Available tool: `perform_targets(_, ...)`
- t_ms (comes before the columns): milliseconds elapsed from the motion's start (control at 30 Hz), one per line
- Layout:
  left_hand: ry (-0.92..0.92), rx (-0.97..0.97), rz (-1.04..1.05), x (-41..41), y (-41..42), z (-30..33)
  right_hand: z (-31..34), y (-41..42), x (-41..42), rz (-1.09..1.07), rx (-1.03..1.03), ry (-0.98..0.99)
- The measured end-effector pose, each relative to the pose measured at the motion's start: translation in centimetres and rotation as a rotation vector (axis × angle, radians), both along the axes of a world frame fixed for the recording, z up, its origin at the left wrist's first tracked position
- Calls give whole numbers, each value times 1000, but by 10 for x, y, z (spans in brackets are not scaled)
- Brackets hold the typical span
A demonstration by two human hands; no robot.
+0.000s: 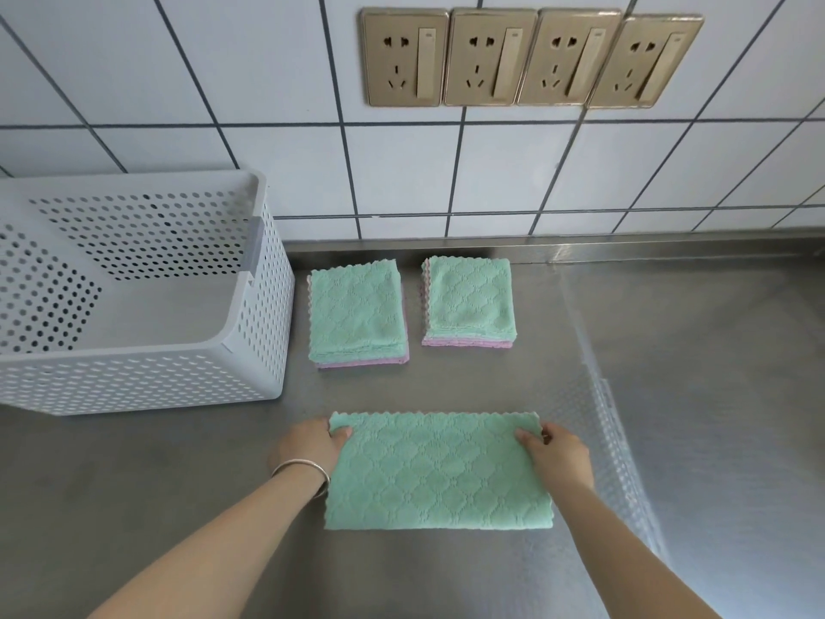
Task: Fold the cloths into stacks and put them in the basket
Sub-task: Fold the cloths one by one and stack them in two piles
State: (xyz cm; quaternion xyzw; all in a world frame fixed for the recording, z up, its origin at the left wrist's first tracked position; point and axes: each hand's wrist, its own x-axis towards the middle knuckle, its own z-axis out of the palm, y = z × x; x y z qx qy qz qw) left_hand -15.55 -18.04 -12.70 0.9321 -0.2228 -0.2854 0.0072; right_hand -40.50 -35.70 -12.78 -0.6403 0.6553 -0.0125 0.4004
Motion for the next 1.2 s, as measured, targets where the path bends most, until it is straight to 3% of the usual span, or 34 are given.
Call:
perform_targets(100,-126,-198,111,-11,5,3,9,9,-3,-122,-59,-112)
perform_targets(133,-193,-295,76,-15,8,2,12,13,-6,-131,-99,-129)
perform_targets(200,-263,-379,-186,-28,11,1,16,25,-14,-122,-134,-116)
perform_targets(333,-153,-289,-688,-67,2,1,14,55,-27,-50,-35,-3)
perform_targets(500,-70,-104,-1022,-107,-26,-7,8,79,-33,-60,34,106)
perform_targets(633,-44,30,-1018,-111,-29,-11,8,80,-36,-49,50,216)
perform_targets(767,-42,32,-1023,-110,-28,-18,6,76,-36,24,105,308)
perform_targets(933,25,52,-988,-112,-36,-5,9,77,-37,30,67,252)
perform_targets(1033,121,-161,-824,-116,-45,15,14,84,-30,-19,-128,45)
perform_targets(1133,322,-611,-399,-116,-52,46,23,100,-9,-25,-376,-130)
perform_targets(1200,478,-702,-171,-113,-55,62,25,110,6,75,-558,-180)
